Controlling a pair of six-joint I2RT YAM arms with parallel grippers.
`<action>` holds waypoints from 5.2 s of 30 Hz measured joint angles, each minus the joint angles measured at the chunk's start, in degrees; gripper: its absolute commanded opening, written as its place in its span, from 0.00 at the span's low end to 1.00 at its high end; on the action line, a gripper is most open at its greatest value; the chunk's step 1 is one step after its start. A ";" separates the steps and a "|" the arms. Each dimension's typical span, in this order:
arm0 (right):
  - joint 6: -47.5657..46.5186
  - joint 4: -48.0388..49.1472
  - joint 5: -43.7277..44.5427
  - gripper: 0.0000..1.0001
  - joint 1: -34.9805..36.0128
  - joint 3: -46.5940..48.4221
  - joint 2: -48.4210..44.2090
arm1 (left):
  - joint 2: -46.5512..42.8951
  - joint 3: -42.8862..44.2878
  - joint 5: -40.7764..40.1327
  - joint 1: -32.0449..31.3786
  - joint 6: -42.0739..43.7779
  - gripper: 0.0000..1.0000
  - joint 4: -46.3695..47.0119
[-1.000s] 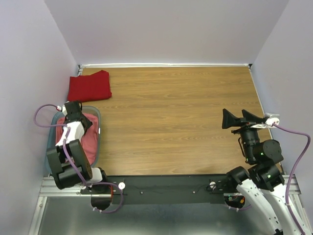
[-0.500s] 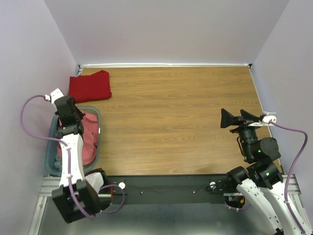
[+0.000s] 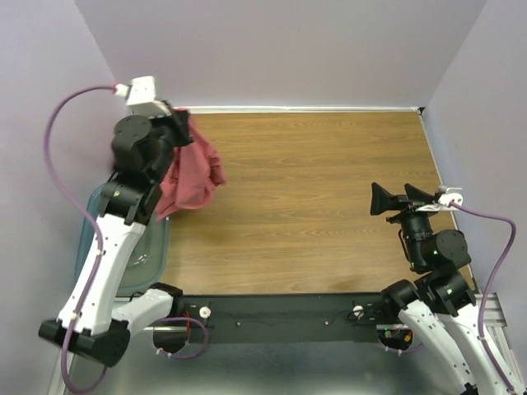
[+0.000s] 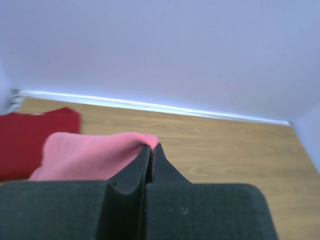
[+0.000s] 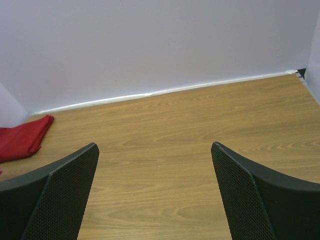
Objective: Fold and stack the t-shirts
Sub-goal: Move the tshirt to the center of the board, then flatten the tshirt out
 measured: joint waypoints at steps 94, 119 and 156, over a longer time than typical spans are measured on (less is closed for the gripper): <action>10.08 -3.67 -20.24 0.95 -10.29 14.32 68.28 | 52.68 -1.51 17.18 -16.81 9.07 0.23 17.75; 11.80 0.28 -24.44 0.95 -10.67 13.35 73.13 | 58.12 3.10 5.70 -17.59 15.78 0.52 18.93; 11.45 -0.83 -19.28 0.01 -17.68 16.83 63.45 | 36.54 5.27 5.44 -6.25 17.42 0.00 16.26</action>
